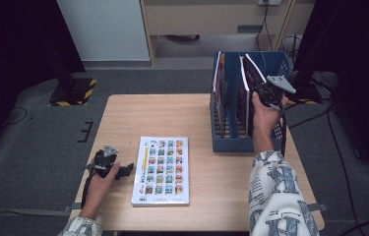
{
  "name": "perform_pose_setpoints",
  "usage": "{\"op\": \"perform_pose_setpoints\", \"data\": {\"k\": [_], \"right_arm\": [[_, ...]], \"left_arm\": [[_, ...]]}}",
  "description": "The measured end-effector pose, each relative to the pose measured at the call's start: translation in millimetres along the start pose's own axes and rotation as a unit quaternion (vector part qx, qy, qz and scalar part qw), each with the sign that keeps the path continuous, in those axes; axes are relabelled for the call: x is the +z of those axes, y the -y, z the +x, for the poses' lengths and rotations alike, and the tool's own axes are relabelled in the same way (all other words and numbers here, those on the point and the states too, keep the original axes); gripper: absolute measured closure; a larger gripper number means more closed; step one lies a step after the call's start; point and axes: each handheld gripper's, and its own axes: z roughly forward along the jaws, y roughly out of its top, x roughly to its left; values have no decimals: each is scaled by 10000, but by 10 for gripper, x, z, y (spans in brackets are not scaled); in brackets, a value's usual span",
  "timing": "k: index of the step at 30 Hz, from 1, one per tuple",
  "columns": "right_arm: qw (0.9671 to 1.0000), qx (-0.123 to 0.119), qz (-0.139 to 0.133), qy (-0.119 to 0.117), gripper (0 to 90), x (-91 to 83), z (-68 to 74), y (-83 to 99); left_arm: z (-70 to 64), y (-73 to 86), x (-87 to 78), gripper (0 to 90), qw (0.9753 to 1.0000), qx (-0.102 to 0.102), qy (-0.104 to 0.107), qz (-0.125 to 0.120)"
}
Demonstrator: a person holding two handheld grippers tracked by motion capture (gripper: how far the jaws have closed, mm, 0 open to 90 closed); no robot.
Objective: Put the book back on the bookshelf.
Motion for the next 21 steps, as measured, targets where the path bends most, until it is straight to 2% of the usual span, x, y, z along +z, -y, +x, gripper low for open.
{"op": "perform_pose_setpoints", "data": {"k": [7, 11, 15, 21], "right_arm": [[9998, -6, 39, -196, 816, -12, 9, 50], [9993, -147, 146, -321, 808, -13, 28, 36], [9983, -391, 239, -352, 810, -12, 44, 18], [9980, -467, 268, -336, 826, -4, 30, -1]], "left_arm": [[-1, 0, 1, 8, 10000, -2, -2, -4], [-2, 0, 1, 8, 10000, -1, -4, -4], [-2, 0, 1, 8, 10000, -2, -3, -4], [-1, -1, 1, 8, 10000, -1, -1, -1]]}}
